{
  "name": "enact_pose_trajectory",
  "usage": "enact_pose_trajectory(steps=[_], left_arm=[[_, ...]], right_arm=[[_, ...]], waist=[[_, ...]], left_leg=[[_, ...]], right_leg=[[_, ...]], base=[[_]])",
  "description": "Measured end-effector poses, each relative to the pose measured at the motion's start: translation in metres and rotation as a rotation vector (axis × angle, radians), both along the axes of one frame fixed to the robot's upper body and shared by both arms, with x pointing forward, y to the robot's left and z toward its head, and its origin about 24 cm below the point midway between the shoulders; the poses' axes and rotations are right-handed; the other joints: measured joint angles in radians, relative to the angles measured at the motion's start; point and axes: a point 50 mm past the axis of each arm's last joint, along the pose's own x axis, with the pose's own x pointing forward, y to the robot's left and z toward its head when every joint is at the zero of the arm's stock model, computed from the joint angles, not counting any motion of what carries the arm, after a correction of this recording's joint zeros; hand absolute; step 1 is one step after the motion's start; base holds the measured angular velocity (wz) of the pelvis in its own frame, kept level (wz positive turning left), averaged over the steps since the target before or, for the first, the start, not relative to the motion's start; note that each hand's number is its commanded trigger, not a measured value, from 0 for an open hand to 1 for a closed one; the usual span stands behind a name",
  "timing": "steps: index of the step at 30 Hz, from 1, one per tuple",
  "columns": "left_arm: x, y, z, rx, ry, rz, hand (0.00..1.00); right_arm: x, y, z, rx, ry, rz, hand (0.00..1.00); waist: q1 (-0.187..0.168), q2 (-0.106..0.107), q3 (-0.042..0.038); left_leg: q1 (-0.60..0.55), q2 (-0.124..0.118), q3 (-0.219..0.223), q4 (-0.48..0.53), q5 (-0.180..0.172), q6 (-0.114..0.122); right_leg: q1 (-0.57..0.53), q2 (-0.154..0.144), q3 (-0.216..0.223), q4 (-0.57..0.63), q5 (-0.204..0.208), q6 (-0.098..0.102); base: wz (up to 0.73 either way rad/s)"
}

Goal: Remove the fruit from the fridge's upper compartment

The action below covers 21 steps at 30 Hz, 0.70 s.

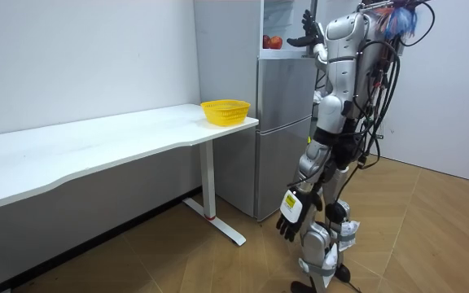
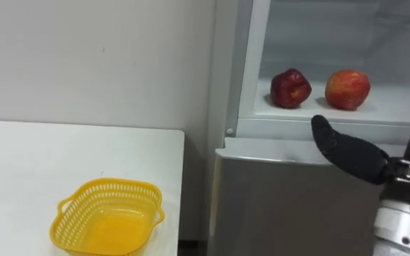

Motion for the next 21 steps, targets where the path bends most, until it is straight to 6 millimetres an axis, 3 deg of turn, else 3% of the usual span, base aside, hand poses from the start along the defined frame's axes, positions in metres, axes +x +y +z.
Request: enact_pose_trajectory(steps=[7, 13, 21], left_arm=[[0.0, 0.0, 0.0, -0.023, 0.022, -0.002, 0.0], [0.003, 0.003, 0.001, -0.023, 0.026, 0.009, 0.0], [0.007, 0.006, 0.002, -0.024, 0.018, 0.015, 0.0]], right_arm=[[0.023, -0.009, 0.001, -0.036, 0.104, -0.01, 0.0], [0.03, -0.014, -0.005, -0.052, 0.18, -0.008, 0.0], [0.041, -0.012, -0.005, -0.032, 0.219, 0.015, 0.0]], waist=[[0.005, -0.01, 0.0005], [0.025, -0.025, -0.0072], [0.045, -0.03, -0.0063]], left_leg=[[0.001, 0.001, -0.003, 0.001, 0.0, 0.0], [-0.015, 0.001, -0.006, 0.007, 0.0, 0.0], [-0.023, -0.001, -0.026, 0.012, 0.0, 0.0]], right_leg=[[0.001, 0.0, 0.001, 0.002, 0.0, 0.0], [-0.013, 0.0, -0.002, 0.003, 0.0, 0.0], [-0.013, -0.002, -0.016, 0.004, 0.001, -0.001]], base=[[0.0], [0.0], [0.04]])
